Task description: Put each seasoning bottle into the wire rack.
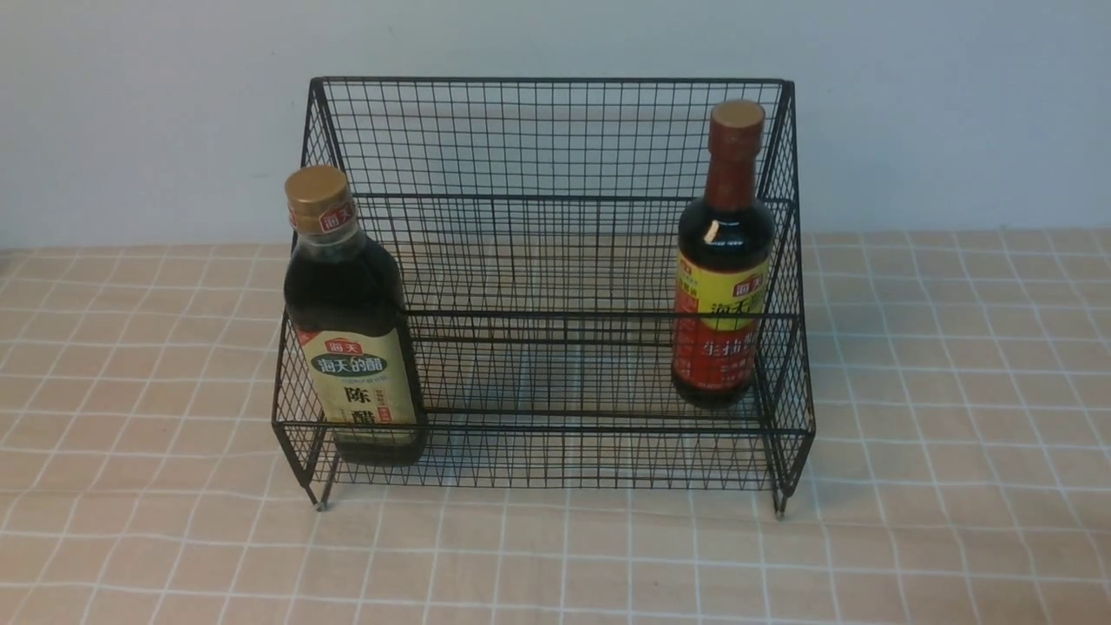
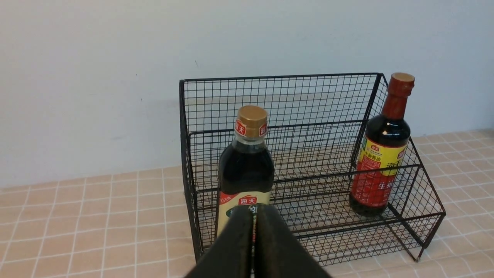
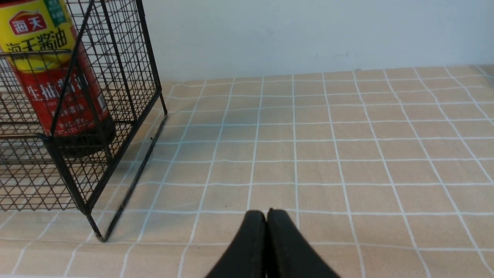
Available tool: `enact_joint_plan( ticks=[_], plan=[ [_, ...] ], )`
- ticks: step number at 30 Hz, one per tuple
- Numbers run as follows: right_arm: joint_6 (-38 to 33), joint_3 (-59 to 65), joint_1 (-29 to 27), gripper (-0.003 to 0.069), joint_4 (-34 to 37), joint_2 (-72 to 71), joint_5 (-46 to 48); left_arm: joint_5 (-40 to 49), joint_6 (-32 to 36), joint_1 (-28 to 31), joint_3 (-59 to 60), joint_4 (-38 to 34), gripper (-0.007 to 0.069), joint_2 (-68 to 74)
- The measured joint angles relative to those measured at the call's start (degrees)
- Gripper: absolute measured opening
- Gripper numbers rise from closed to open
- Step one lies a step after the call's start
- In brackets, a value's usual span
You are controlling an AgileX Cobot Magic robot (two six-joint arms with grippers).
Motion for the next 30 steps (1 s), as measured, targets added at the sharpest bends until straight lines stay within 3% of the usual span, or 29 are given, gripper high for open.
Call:
enact_joint_plan(
  ticks=[9, 15, 19, 25, 30],
  plan=[
    [0.0, 0.0, 0.0, -0.0013, 0.0, 0.0, 0.0, -2.1, 0.6, 0.1, 2.4, 1.6, -0.0007, -0.3],
    [0.0, 0.0, 0.0, -0.0013, 0.0, 0.0, 0.0, -12.8, 2.7, 3.7, 16.2, 3.1, -0.0007, -6.0],
    [0.0, 0.0, 0.0, -0.0013, 0.0, 0.0, 0.0, -21.4, 5.7, 9.0, 32.9, 3.3, -0.0007, -13.3],
    [0.0, 0.0, 0.0, -0.0013, 0.0, 0.0, 0.0, -24.6, 5.9, 10.2, 47.5, 3.7, -0.0007, -14.2],
    [0.0, 0.0, 0.0, -0.0013, -0.4, 0.0, 0.0, -26.6, 5.8, 10.3, 50.0, 4.0, -0.0007, -14.2]
  ],
)
